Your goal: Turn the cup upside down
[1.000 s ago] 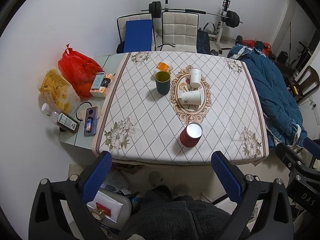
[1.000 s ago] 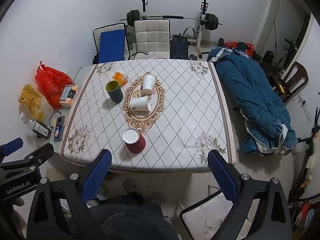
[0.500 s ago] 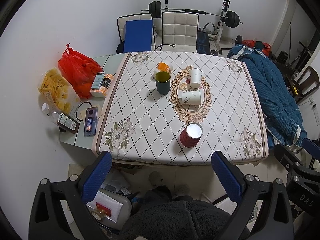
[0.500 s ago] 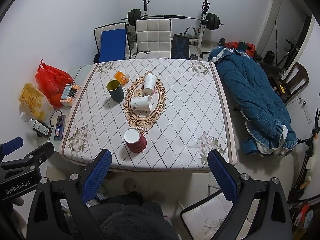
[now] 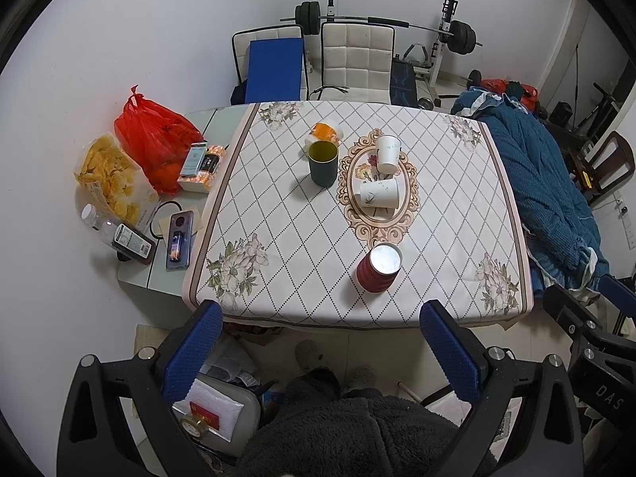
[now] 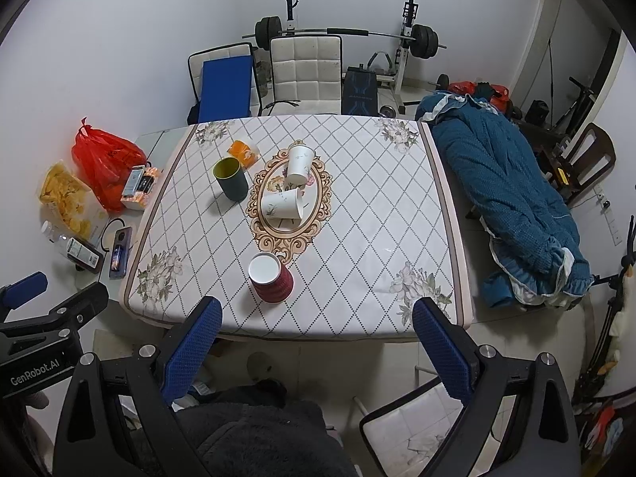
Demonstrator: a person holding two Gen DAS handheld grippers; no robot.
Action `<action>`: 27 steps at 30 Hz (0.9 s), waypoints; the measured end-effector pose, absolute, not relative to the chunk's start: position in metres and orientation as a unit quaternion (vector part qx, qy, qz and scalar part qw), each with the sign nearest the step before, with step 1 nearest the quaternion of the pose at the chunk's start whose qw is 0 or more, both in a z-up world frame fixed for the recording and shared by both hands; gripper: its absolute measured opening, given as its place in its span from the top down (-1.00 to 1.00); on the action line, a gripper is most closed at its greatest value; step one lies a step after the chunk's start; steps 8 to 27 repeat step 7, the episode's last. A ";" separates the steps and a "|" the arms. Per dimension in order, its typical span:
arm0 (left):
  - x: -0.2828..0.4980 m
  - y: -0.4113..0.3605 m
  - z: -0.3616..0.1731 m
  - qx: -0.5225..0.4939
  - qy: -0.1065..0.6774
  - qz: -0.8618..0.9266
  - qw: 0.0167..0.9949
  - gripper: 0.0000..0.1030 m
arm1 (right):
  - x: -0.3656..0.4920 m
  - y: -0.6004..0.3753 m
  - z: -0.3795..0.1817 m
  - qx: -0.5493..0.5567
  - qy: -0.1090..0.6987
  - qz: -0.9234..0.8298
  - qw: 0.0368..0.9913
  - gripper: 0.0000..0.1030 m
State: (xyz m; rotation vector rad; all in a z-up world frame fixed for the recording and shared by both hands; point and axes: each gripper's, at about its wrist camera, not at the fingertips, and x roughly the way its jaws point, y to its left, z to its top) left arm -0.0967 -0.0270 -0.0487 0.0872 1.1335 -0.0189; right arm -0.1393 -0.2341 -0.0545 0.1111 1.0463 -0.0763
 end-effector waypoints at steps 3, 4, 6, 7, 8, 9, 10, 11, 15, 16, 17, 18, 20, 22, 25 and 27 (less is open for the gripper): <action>-0.097 -0.028 -0.049 0.041 0.536 -0.009 0.843 -0.98 | -0.139 -0.233 -0.056 0.053 0.499 -0.036 0.864 -0.92; -0.098 -0.030 -0.049 0.042 0.535 -0.010 0.844 -0.98 | -0.140 -0.233 -0.056 0.053 0.499 -0.036 0.864 -0.92; -0.099 -0.032 -0.050 0.042 0.535 -0.012 0.843 -0.98 | -0.140 -0.233 -0.056 0.053 0.499 -0.036 0.864 -0.92; -0.100 -0.033 -0.050 0.042 0.535 -0.013 0.843 -0.98 | -0.140 -0.234 -0.056 0.053 0.499 -0.036 0.864 -0.92; -0.100 -0.033 -0.050 0.042 0.535 -0.013 0.843 -0.98 | -0.140 -0.234 -0.056 0.053 0.499 -0.036 0.864 -0.92; -0.100 -0.033 -0.050 0.042 0.535 -0.013 0.843 -0.98 | -0.140 -0.234 -0.056 0.053 0.499 -0.036 0.864 -0.92; -0.100 -0.033 -0.050 0.042 0.535 -0.013 0.843 -0.98 | -0.140 -0.234 -0.056 0.053 0.499 -0.036 0.864 -0.92; -0.100 -0.033 -0.050 0.042 0.535 -0.013 0.843 -0.98 | -0.140 -0.234 -0.056 0.053 0.499 -0.036 0.864 -0.92; -0.100 -0.033 -0.050 0.042 0.535 -0.013 0.843 -0.98 | -0.140 -0.234 -0.056 0.053 0.499 -0.036 0.864 -0.92; -0.100 -0.033 -0.050 0.042 0.535 -0.013 0.843 -0.98 | -0.140 -0.234 -0.056 0.053 0.499 -0.036 0.864 -0.92; -0.100 -0.033 -0.050 0.042 0.535 -0.013 0.843 -0.98 | -0.140 -0.234 -0.056 0.053 0.499 -0.036 0.864 -0.92; -0.100 -0.033 -0.050 0.042 0.535 -0.013 0.843 -0.98 | -0.140 -0.234 -0.056 0.053 0.499 -0.036 0.864 -0.92; -0.100 -0.033 -0.050 0.042 0.535 -0.013 0.843 -0.98 | -0.140 -0.234 -0.056 0.053 0.499 -0.036 0.864 -0.92; -0.100 -0.033 -0.050 0.042 0.535 -0.013 0.843 -0.98 | -0.140 -0.234 -0.056 0.053 0.499 -0.036 0.864 -0.92; -0.100 -0.033 -0.050 0.042 0.535 -0.013 0.843 -0.98 | -0.140 -0.234 -0.056 0.053 0.499 -0.036 0.864 -0.92; -0.100 -0.033 -0.050 0.042 0.535 -0.013 0.843 -0.98 | -0.140 -0.234 -0.056 0.053 0.499 -0.036 0.864 -0.92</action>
